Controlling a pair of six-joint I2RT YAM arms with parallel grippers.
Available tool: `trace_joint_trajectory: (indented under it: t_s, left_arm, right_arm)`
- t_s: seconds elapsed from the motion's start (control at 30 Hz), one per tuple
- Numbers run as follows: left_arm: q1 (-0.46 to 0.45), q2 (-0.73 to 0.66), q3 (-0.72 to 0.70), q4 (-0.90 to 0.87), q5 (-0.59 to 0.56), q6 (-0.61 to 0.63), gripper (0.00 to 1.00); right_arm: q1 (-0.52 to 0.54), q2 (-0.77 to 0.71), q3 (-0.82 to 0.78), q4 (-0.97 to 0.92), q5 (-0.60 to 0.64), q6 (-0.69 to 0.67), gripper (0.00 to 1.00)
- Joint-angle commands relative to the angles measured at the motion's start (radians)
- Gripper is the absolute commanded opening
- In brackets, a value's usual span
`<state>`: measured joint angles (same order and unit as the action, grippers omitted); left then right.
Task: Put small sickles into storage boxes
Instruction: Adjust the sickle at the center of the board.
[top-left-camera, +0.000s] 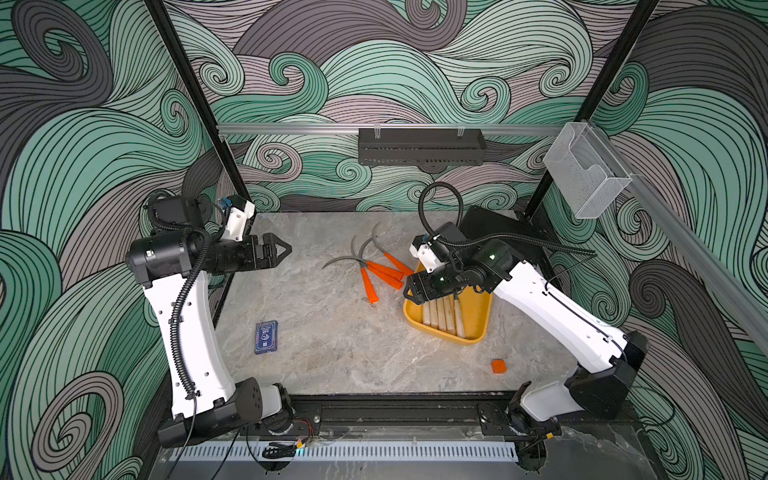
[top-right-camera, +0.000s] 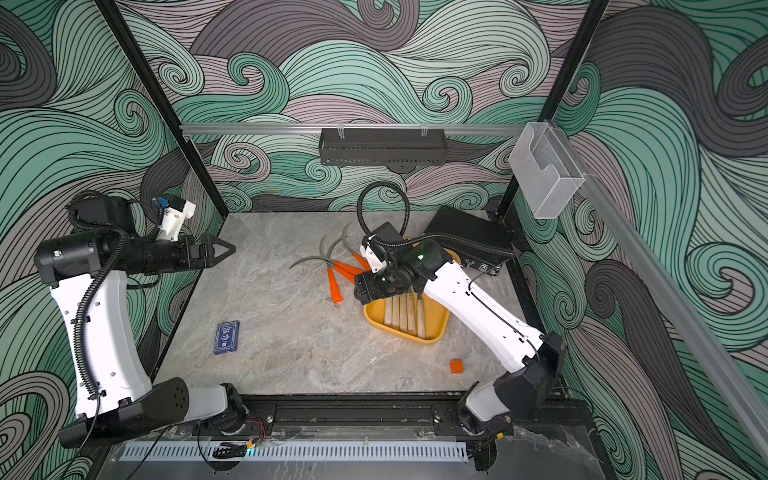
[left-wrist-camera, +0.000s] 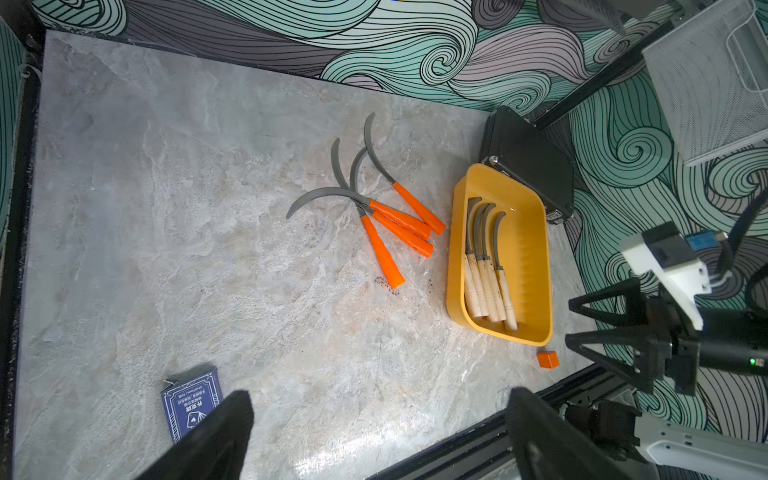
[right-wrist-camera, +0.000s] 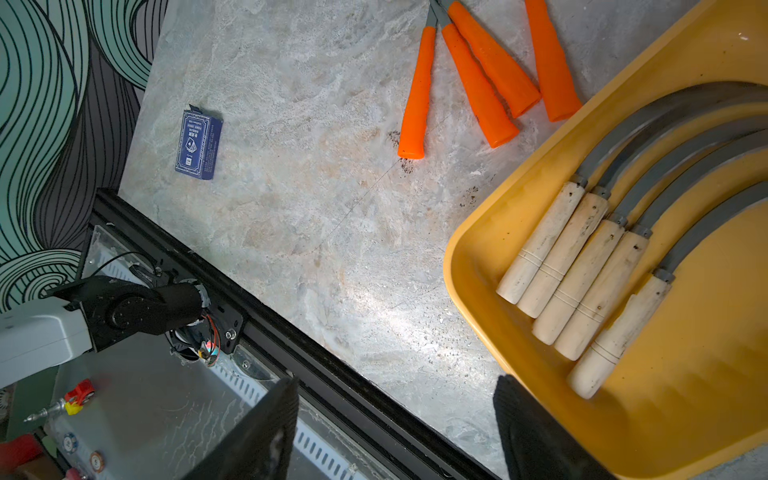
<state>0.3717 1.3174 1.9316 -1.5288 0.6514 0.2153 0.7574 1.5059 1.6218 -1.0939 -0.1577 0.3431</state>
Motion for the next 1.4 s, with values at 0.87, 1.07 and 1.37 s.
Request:
trace_joint_trajectory:
  t_s: [0.87, 1.07, 1.37]
  left_arm:
    - [0.007, -0.098, -0.2, 0.014, -0.237, 0.03, 0.97]
    - [0.008, -0.13, -0.236, 0.011, -0.237, 0.054, 0.99]
    - [0.007, -0.126, -0.238, 0.001, -0.224, 0.057, 0.99]
  right_arm:
    - [-0.019, 0.405, 0.395, -0.18, -0.085, -0.085, 0.65]
    - [-0.013, 0.532, 0.49, -0.207, -0.07, -0.11, 0.66]
    - [-0.003, 0.672, 0.634, -0.242, -0.006, -0.116, 0.66]
